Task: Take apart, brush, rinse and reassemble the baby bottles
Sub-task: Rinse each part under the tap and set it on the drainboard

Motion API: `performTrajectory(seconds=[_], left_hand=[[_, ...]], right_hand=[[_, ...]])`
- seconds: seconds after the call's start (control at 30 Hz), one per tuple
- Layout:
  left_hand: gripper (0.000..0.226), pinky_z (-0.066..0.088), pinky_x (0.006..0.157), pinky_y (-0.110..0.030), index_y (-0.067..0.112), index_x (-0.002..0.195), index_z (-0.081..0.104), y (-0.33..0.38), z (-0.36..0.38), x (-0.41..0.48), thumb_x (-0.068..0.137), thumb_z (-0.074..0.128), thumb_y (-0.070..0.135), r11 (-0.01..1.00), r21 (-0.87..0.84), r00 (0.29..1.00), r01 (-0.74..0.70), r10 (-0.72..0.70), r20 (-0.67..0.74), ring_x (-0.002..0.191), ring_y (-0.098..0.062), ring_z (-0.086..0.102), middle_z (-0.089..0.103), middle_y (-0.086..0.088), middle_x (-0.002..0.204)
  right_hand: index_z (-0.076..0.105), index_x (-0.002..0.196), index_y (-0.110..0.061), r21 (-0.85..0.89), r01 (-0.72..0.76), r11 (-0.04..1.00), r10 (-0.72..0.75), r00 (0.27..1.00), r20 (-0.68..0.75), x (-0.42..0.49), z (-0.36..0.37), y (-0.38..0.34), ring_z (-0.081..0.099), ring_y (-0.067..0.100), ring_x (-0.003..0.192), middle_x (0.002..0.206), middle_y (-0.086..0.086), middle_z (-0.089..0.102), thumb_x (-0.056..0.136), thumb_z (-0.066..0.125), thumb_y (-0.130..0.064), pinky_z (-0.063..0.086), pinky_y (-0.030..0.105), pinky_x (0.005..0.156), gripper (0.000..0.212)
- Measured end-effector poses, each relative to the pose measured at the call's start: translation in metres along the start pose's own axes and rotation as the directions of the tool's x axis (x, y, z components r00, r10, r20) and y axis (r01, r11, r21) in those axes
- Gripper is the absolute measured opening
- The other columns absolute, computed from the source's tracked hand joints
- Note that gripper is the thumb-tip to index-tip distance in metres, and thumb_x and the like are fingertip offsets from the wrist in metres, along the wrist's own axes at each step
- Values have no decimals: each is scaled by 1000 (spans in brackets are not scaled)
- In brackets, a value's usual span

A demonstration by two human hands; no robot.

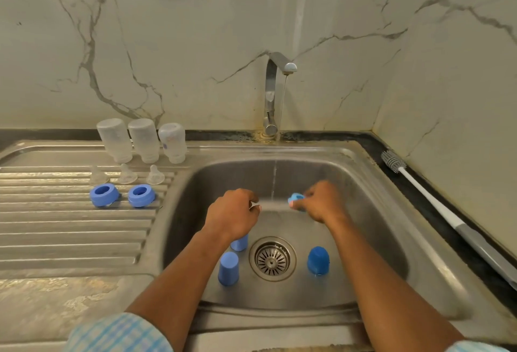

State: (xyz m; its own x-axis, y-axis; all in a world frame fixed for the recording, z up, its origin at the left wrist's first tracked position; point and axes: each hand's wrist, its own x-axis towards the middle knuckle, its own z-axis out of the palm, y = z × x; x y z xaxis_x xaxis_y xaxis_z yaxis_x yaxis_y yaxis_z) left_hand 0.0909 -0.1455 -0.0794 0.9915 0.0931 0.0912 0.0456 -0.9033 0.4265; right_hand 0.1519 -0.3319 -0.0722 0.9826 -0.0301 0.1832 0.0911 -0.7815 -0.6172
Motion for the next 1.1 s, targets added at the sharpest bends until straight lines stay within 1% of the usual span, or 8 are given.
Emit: performTrajectory(seconds=[0.13, 0.27, 0.43, 0.53, 0.7, 0.77, 0.83, 1.1], left_hand=[[32, 55, 88, -35, 24, 127, 64, -1, -2, 1, 99, 55, 38, 1000, -2, 1000, 10, -10, -13, 101, -16, 65, 69, 5, 117], [32, 55, 90, -36, 25, 127, 64, 0, -1, -1, 99, 55, 38, 1000, 5, 1000, 7, -7, 4, 102, -16, 65, 69, 5, 119], [33, 55, 89, -34, 25, 128, 63, 0, -3, 2, 99, 55, 37, 1000, -3, 1000, 18, -18, -4, 102, -15, 65, 69, 5, 118], [32, 55, 89, -35, 24, 127, 64, 1, 0, 0, 99, 55, 37, 1000, 6, 1000, 14, -14, -2, 100, -14, 64, 69, 5, 116], [33, 55, 90, -33, 25, 129, 63, -2, 0, 2, 99, 55, 38, 1000, -4, 1000, 21, -21, -13, 101, -13, 64, 68, 6, 119], [33, 55, 91, -36, 26, 128, 63, -2, 0, 3, 99, 55, 39, 1000, -1, 1000, 18, -18, 1, 103, -15, 65, 68, 5, 119], [33, 55, 92, -37, 26, 128, 63, -2, 0, 2, 98, 55, 39, 1000, -6, 1000, 28, -27, 4, 103, -16, 65, 69, 5, 119], [36, 54, 94, -41, 27, 130, 61, -5, -1, 1, 96, 56, 37, 996, -12, 995, 94, -93, 46, 108, -23, 65, 67, -1, 123]], right_hand=[[67, 109, -17, 133, 248, 960, -164, 877, -451, 13, -15, -13, 59, 12, 89, 100, -3, 67, 84, 73, -32, 51, 29, 76, 29], [69, 104, -12, -87, -17, 996, 25, 995, 93, -1, 3, -1, 64, 14, 76, 87, 2, 68, 80, 77, -36, 52, 28, 67, 35], [64, 115, -16, 138, 311, 940, -216, 859, -463, 8, -22, -25, 56, 11, 97, 104, -8, 61, 85, 73, -32, 46, 26, 80, 35], [69, 108, -13, -68, -4, 998, 11, 995, 99, 0, 3, -4, 64, 16, 80, 91, 2, 69, 79, 78, -38, 56, 34, 75, 40], [67, 106, -19, 136, 217, 967, -148, 908, -392, 11, -14, -13, 59, 11, 88, 95, -7, 65, 85, 71, -38, 52, 31, 76, 29], [69, 102, -15, -15, 63, 998, -63, 998, 10, 9, -7, -6, 64, 14, 81, 87, -3, 67, 82, 74, -39, 55, 34, 75, 32], [70, 102, -10, -210, -47, 977, 113, 943, 313, 2, 5, 5, 66, 18, 78, 83, 2, 67, 78, 79, -40, 52, 31, 69, 39], [60, 121, -16, 132, 72, 989, -82, 994, 66, -16, -3, -34, 53, 7, 81, 102, -3, 60, 86, 74, -34, 34, 13, 59, 42]])
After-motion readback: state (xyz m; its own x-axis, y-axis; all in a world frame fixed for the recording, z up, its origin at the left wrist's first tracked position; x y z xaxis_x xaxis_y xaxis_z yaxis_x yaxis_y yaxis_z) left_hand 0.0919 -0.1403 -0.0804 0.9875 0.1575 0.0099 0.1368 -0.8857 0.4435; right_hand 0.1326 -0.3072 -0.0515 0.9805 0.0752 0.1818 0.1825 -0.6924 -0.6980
